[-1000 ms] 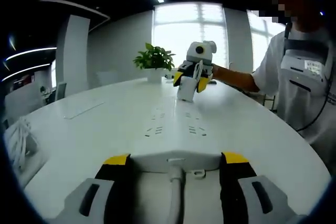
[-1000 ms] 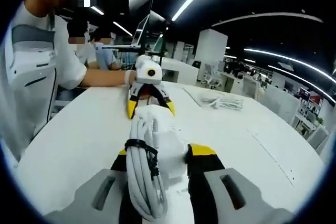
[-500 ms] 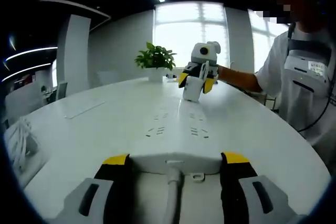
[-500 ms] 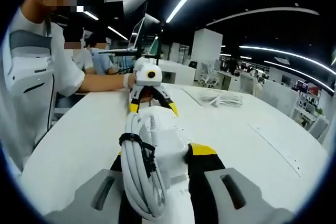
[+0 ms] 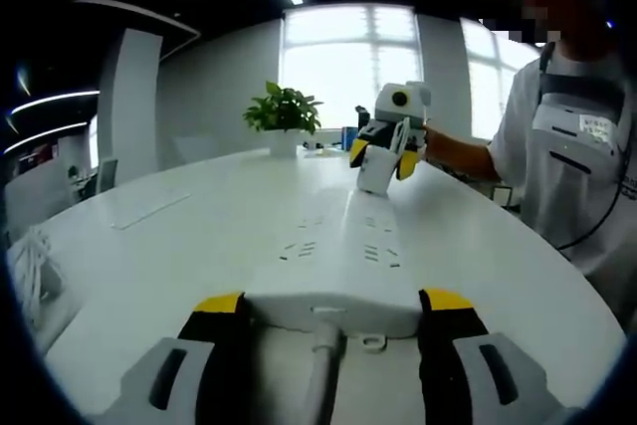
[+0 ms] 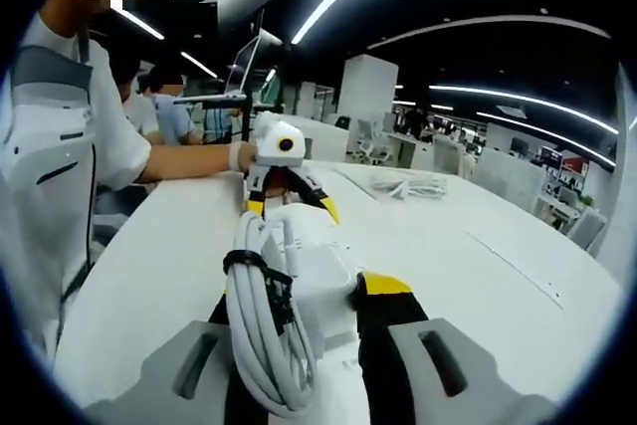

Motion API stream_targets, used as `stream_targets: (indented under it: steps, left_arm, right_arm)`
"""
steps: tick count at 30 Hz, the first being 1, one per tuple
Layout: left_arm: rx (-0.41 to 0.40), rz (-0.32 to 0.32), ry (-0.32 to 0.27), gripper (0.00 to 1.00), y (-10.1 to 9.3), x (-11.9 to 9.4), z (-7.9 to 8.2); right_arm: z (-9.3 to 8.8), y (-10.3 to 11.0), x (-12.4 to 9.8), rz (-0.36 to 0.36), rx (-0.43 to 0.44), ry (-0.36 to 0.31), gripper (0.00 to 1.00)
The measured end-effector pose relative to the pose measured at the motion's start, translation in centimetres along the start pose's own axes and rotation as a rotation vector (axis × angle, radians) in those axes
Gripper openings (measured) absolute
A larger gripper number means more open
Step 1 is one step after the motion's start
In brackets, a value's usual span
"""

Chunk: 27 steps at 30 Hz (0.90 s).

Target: Straighten the power strip on the desk, plug the charger into it

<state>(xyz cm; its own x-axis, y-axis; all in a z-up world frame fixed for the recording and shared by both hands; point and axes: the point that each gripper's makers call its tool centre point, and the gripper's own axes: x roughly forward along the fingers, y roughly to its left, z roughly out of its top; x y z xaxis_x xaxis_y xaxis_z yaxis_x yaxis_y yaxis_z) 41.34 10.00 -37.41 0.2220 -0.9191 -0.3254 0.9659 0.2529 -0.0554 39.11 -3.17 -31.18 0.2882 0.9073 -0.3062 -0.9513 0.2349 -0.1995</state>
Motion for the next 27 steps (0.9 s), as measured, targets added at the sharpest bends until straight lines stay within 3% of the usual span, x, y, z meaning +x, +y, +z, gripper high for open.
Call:
stream_targets:
  steps: [19, 23, 27]
  left_arm:
    - [0.001, -0.001, 0.001, 0.69, -0.2, 0.0, 0.0]
    - [0.001, -0.001, -0.001, 0.69, -0.2, 0.0, 0.0]
    - [0.001, 0.001, 0.000, 0.69, -0.2, 0.0, 0.0]
  right_arm:
    - [0.2, 0.5, -0.1, -0.035, -0.005, 0.031, 0.30]
    - [0.3, 0.3, -0.5, -0.052, -0.023, 0.057, 0.38]
    - [0.4, 0.0, -1.2, -0.080, 0.012, 0.072, 0.49]
